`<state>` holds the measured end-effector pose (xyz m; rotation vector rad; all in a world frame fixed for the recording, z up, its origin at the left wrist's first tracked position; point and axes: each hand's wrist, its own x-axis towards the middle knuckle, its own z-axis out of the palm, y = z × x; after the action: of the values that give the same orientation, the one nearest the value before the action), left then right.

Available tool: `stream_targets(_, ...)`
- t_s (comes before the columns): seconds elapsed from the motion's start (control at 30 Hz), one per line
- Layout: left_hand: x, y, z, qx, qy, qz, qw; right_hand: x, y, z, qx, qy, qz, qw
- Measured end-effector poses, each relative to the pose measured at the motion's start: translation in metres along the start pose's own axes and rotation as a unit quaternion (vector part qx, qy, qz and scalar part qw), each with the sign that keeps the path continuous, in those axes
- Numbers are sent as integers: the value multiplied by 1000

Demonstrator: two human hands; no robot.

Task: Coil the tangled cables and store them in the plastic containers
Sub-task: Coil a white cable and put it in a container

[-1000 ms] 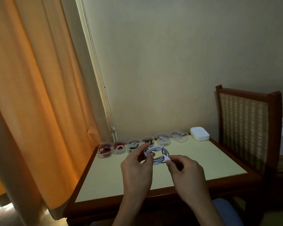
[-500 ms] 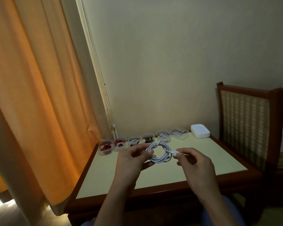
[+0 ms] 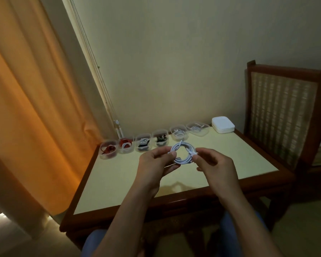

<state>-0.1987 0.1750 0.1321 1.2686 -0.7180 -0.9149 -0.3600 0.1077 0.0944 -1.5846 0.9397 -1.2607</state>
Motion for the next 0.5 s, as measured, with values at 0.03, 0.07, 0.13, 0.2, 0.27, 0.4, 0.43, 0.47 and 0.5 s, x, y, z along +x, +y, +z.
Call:
stream_targets(0.03, 6, -4, 2, 0, 5, -5, 1000, 6, 3, -1, -17, -1, -4, 1000)
stream_targets(0.07, 16, -10, 5, 6, 10, -7, 1000, 15, 8, -3, -35, 0, -7, 999)
stream_targets(0.13, 34, -20, 10, 49, 24, -4, 998, 31, 16, -6, -77, 0, -14, 997)
stream_targets(0.2, 59, -30, 16, 111, 26, 1, 994, 51, 27, -9, -112, -2, -12, 994)
stream_targets(0.27, 86, -38, 24, 161, 26, 5, 987, 74, 39, -14, -135, -9, 0, 991)
stream_targets(0.4, 147, -47, 48, 235, 8, 26, 972, 131, 63, -23, -154, -23, 26, 987)
stream_targets(0.43, 163, -47, 54, 251, -1, 29, 968, 146, 69, -26, -155, -24, 33, 987)
stream_targets(0.47, 178, -47, 59, 267, -11, 33, 963, 161, 75, -27, -153, -23, 36, 987)
stream_targets(0.5, 199, -48, 66, 280, -21, 35, 959, 181, 84, -29, -153, -22, 40, 987)
